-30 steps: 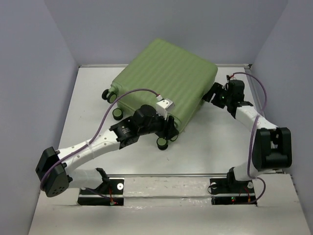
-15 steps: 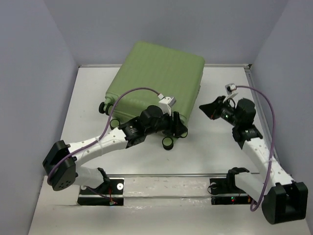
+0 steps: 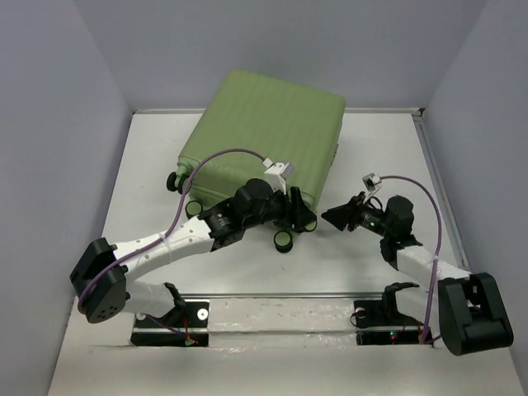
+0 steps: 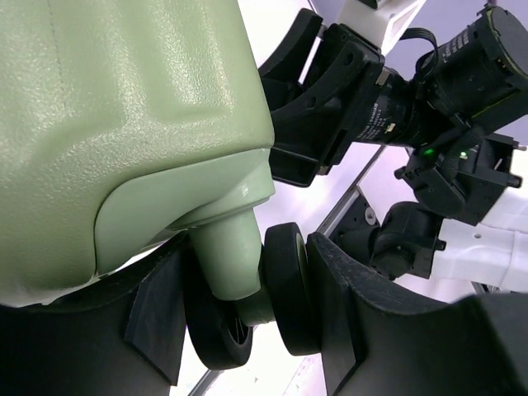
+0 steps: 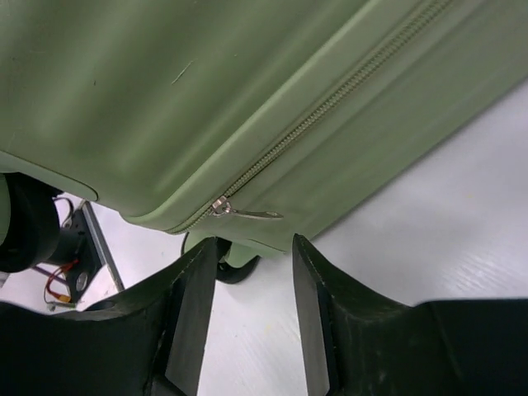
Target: Pack the luggage
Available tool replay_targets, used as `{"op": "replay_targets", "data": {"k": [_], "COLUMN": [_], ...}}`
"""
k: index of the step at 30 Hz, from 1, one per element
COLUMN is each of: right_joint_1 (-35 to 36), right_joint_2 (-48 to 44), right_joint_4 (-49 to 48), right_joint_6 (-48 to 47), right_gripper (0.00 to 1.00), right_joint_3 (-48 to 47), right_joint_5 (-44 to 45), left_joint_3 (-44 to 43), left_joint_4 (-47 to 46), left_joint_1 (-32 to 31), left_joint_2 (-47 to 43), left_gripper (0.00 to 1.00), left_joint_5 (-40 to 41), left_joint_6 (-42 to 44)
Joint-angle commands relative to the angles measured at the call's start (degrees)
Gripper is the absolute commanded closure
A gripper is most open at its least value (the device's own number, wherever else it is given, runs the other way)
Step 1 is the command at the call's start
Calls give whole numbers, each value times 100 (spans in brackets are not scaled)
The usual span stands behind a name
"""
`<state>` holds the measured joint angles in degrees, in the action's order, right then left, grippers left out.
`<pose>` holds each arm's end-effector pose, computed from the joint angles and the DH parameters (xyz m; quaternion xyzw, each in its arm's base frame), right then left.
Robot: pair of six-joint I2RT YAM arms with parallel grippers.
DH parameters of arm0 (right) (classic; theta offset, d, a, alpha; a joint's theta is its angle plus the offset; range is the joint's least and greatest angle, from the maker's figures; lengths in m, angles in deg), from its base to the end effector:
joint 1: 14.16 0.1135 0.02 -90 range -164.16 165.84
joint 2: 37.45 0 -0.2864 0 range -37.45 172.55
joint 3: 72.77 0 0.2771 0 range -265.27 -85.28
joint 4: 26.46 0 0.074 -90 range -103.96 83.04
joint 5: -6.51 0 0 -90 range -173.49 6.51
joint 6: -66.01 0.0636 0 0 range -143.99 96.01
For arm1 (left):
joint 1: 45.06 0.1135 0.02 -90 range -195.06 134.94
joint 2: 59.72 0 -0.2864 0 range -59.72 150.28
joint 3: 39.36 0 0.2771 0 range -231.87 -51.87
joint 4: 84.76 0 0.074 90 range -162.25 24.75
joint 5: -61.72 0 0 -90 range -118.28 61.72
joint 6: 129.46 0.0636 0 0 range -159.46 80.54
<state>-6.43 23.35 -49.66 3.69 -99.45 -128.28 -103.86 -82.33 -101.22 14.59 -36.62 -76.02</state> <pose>0.2186 0.0749 0.1855 -0.1154 0.7443 0.4589 0.4714 0.1869 -0.2954 0.3130 0.1771 0.7573 -0.4921 0.3911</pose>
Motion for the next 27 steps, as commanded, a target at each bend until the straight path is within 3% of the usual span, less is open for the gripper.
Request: {"op": "replay_targets", "data": {"k": [1,8,18,23,27], "right_joint_1": [141,194,431,545,598], "right_joint_2": [598,1460,2190,2288,2411], "right_joint_4": [-1324,-2546,-2836,-3136,-3381], "right_joint_6": [53,352,246,291,369], "right_gripper": [51,51,50,61,83], "right_joint_3": [-182,-147,-472,-516,-508], "right_joint_5": [-538,-1110,-1154,-1040,-839], "left_joint_3": [-66,-31,-22,-40,-40], "left_joint_4": [-1329,-1382,-1391,-1400,-1408], "left_joint_1": [-114,-106,-97,-97,-88], "left_joint_2": [-460,-478,-452,-452,-469], "left_gripper": [94,94,94,94,94], "left_joint_5": [-607,-687,-722,-766,-740], "left_joint_6": [61,34,17,-9,-9]}}
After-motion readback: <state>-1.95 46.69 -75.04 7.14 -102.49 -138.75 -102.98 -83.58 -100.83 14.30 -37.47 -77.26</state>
